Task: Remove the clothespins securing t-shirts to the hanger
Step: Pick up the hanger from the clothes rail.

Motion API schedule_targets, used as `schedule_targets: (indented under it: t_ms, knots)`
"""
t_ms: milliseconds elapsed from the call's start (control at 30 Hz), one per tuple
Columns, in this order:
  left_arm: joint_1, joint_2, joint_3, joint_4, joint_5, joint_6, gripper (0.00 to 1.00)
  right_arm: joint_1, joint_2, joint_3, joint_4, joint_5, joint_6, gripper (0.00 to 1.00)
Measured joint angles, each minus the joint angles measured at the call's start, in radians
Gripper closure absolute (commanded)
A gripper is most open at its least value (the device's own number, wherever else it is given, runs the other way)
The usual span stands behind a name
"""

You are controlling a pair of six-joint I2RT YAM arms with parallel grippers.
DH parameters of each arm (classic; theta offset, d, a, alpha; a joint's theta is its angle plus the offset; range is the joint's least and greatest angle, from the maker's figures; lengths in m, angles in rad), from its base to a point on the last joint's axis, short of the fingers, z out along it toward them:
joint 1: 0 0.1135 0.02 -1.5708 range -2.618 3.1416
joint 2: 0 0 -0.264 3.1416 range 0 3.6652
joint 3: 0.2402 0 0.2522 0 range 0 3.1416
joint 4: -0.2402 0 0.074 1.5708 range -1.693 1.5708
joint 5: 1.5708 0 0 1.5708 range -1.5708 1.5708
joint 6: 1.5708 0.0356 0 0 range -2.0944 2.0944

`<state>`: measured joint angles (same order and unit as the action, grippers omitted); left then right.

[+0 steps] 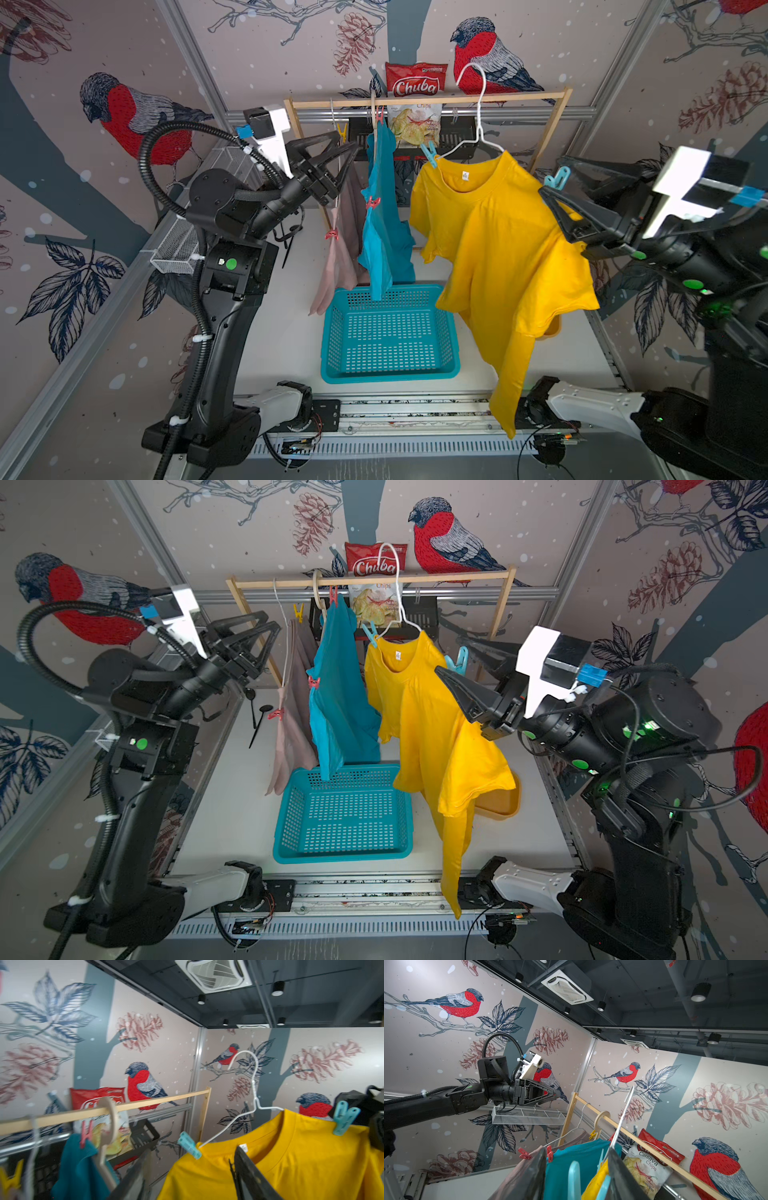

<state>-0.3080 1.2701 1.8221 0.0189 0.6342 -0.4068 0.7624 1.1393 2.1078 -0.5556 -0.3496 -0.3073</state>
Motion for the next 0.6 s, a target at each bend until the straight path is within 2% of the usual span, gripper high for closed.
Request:
schedule_targets:
  t_ms: [67, 200, 333, 600]
  knots:
    - [-0.079, 0.086, 0.097, -0.001, 0.006, 0.019, 0.37, 0.0, 0.005, -0.019, 0.001, -0.021, 0.014, 1.0]
    - [-0.159, 0.214, 0.182, -0.005, 0.013, 0.021, 0.36, -0.003, 0.011, -0.043, 0.005, -0.058, 0.022, 1.0]
    - [-0.166, 0.274, 0.164, -0.006, -0.005, -0.014, 0.36, -0.003, 0.011, -0.088, 0.028, -0.063, 0.025, 1.0]
    - [-0.169, 0.294, 0.105, 0.075, 0.08, -0.085, 0.35, -0.004, 0.01, -0.14, 0.04, -0.058, 0.024, 1.0]
